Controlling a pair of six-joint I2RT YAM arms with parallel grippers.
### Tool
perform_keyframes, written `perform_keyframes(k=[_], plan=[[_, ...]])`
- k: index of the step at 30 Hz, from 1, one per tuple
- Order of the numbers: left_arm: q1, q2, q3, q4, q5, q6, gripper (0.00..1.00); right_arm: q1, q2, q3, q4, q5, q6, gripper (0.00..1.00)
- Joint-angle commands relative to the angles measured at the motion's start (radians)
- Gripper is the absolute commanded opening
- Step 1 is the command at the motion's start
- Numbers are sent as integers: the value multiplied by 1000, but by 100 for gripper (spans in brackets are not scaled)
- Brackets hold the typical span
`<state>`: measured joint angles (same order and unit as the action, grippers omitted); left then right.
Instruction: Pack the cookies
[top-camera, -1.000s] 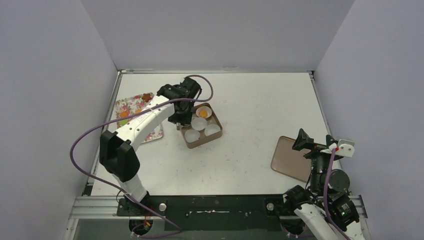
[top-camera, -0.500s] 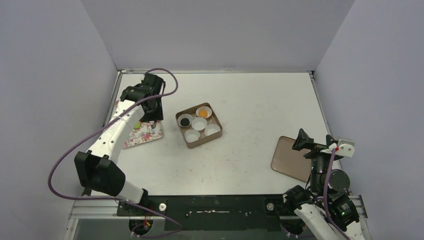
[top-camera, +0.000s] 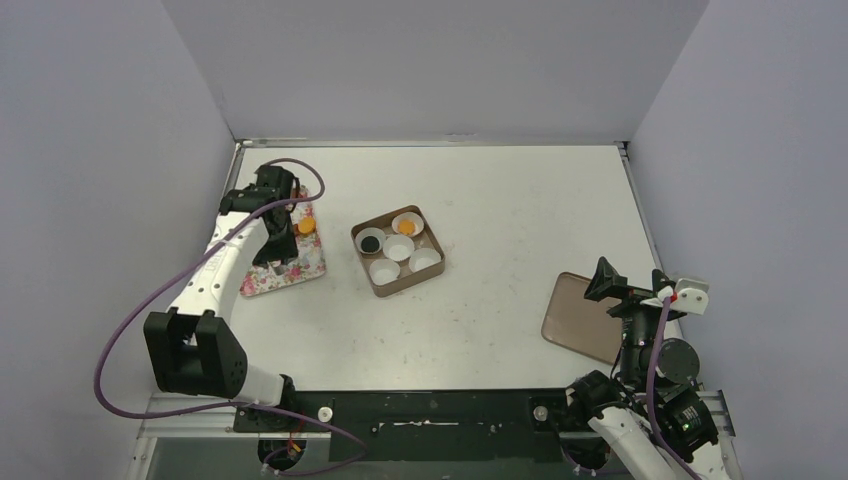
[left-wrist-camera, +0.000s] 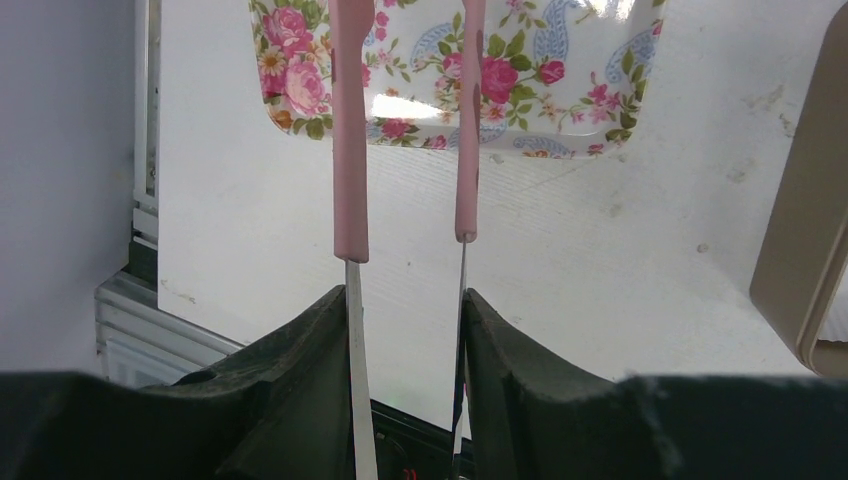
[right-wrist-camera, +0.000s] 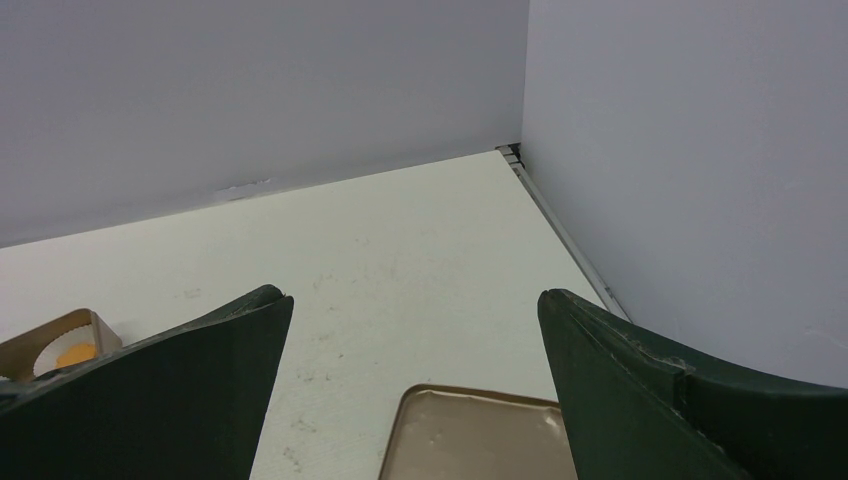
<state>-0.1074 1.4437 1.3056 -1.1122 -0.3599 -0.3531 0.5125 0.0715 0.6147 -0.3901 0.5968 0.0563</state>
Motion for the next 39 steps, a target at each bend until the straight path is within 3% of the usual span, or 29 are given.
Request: perform_keyframes(k=[1,39], plan=[[11,-3,-6,60,-56,13,37,11,-8,-4,43,1,-13,100],[18,147,-67,180,-99,5,46,15,-1,-9,46,3,-15,100]])
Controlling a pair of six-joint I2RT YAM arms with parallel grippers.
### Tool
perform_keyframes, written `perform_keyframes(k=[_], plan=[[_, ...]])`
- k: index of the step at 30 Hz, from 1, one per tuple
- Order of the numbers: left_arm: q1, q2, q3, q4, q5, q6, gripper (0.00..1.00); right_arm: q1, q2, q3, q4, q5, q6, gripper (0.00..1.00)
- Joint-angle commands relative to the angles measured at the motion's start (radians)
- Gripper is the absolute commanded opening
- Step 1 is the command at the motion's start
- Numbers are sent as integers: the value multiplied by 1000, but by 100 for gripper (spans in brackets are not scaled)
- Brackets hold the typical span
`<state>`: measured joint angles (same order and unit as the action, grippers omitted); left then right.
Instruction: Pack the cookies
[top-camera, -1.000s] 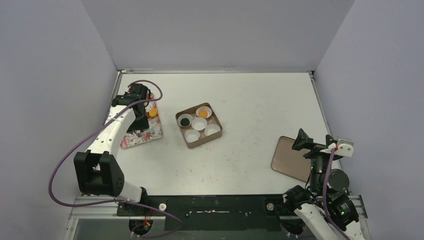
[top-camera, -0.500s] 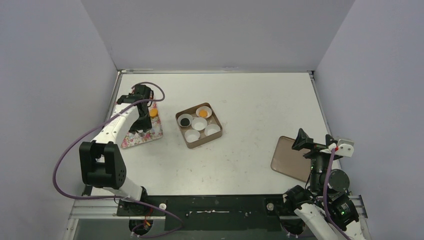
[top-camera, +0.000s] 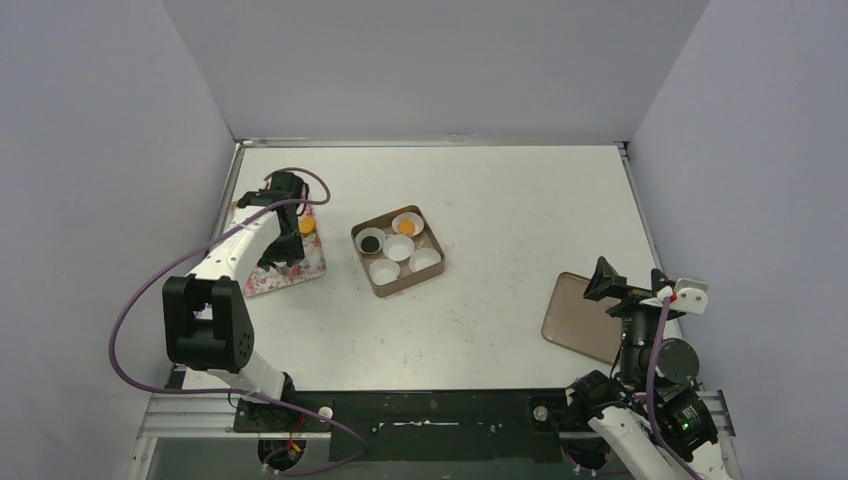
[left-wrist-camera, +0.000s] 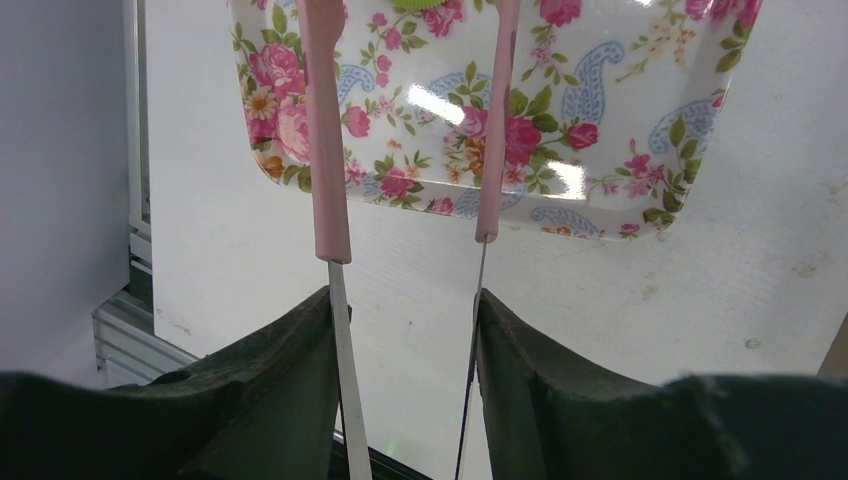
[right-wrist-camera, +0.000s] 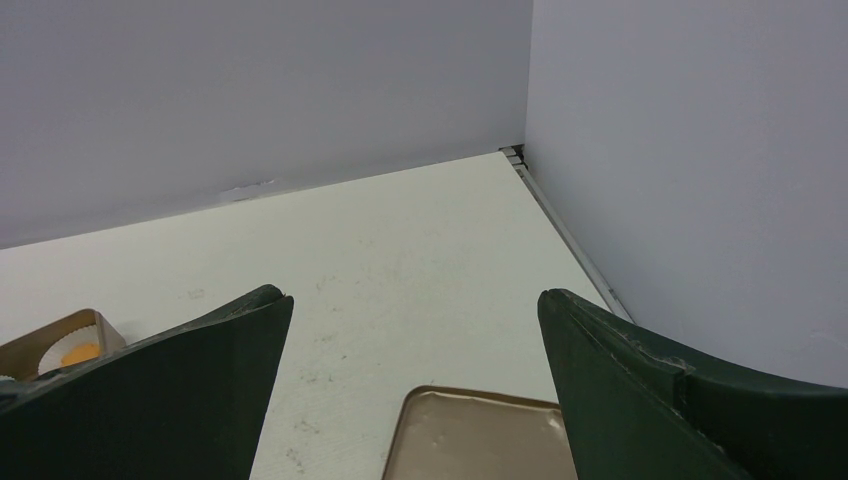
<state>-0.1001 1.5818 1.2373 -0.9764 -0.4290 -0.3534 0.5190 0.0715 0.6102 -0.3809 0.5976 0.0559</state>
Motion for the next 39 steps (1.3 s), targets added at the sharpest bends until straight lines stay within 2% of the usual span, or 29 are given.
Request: perform_keyframes(k=[1,9,25,39], plan=[[12,12,-1,50,-29,6,46,9,-1,-4,36,2,-14,100],[14,33,10,61,-20,1,45,9,-6,-7,39,2,-14,100],[16,-56,-7,40,60,-2,22,10,-6,-9,43,1,-16,100],[-25,-128,45,-6,159,22,15,10,5,-10,46,1,-18,100]])
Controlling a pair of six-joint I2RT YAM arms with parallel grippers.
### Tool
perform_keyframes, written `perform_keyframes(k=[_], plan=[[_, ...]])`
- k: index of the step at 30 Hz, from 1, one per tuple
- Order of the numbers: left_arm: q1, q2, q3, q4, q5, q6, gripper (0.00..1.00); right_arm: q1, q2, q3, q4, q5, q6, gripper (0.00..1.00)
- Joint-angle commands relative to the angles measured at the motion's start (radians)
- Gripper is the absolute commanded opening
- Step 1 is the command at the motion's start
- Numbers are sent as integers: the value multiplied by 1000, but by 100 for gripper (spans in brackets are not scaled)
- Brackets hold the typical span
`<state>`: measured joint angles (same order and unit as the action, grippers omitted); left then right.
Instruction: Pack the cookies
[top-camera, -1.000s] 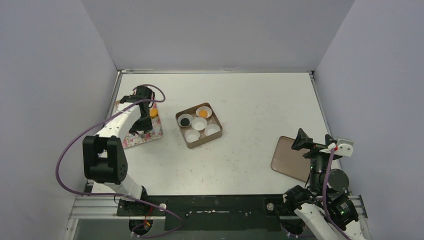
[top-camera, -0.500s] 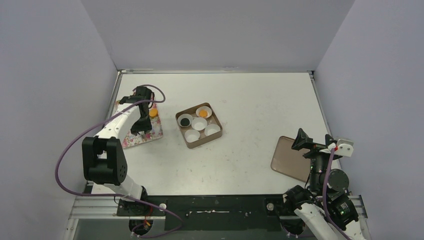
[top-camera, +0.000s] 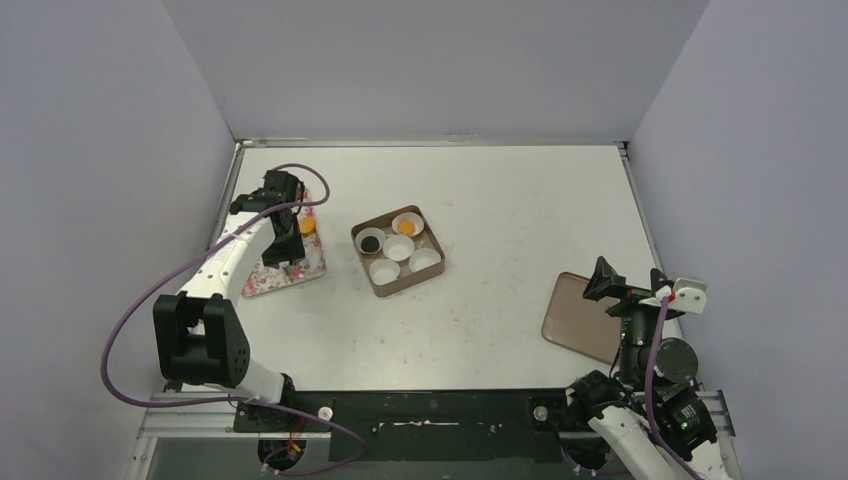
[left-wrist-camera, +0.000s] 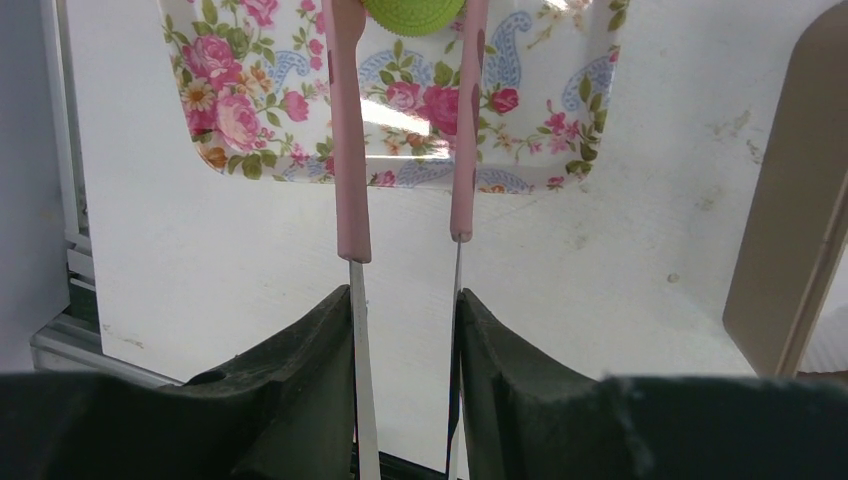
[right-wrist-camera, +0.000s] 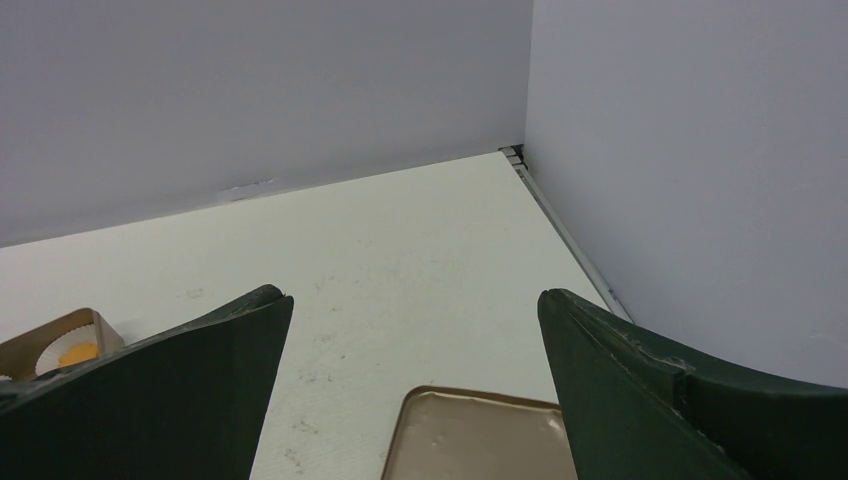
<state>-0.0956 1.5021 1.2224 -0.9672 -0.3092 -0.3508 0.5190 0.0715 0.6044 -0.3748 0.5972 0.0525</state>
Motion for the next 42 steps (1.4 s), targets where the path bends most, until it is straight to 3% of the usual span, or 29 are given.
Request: perform_keyframes(k=[1,12,22,42], plan=[[-47,-51,71,-19,42,19,15,9,5,-5,40,1,-14,100],[-289,-26,262,-102,43,0,15,8,9,-5,37,2,-14,100],[-479,48,341,-96,72,-19,15,9,8,-4,34,5,-14,100],[-602,203,352,-38,96,-14,16,9,3,-5,36,9,-14,100]])
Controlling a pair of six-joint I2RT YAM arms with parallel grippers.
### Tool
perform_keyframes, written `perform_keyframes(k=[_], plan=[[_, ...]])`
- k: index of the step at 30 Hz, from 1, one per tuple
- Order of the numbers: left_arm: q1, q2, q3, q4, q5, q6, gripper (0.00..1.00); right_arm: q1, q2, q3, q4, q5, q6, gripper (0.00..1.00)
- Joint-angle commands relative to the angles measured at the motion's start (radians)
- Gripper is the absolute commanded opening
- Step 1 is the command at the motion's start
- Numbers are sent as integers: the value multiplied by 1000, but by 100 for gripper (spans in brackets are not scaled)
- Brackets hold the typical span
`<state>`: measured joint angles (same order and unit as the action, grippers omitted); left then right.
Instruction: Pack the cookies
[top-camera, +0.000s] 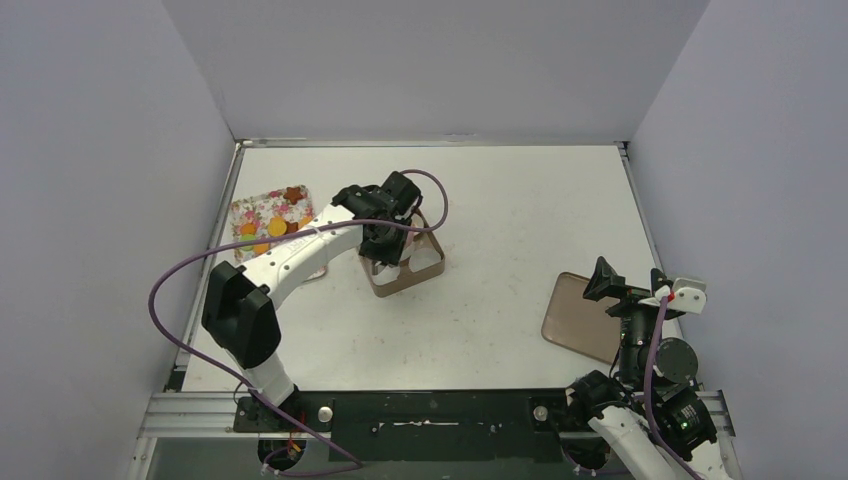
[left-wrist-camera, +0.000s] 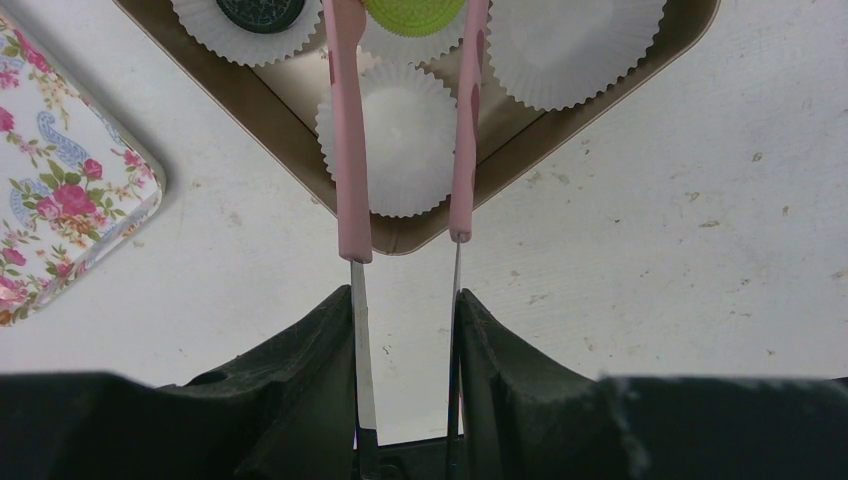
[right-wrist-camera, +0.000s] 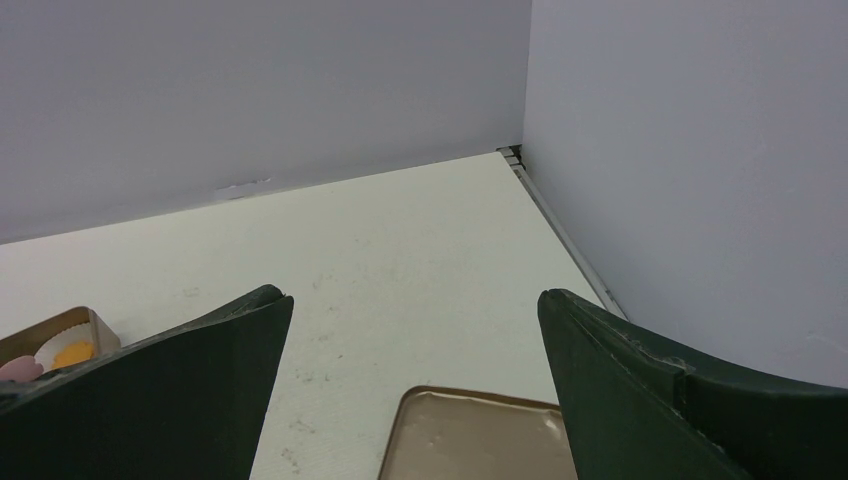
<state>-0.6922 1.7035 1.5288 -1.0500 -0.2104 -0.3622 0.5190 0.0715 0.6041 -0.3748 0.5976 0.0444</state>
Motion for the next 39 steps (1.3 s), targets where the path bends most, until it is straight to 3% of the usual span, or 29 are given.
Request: perform_keyframes(k=[1,28,39], plan=[[-7,6,43,47,-4,-2,16,9,4,-6,36,8,-7,100],[-12,71,2,60,-38,14,30,10,2,-8,39,8,-8,100],[-12,66,-6,53,-53,13,42,9,1,-9,39,8,-8,100]])
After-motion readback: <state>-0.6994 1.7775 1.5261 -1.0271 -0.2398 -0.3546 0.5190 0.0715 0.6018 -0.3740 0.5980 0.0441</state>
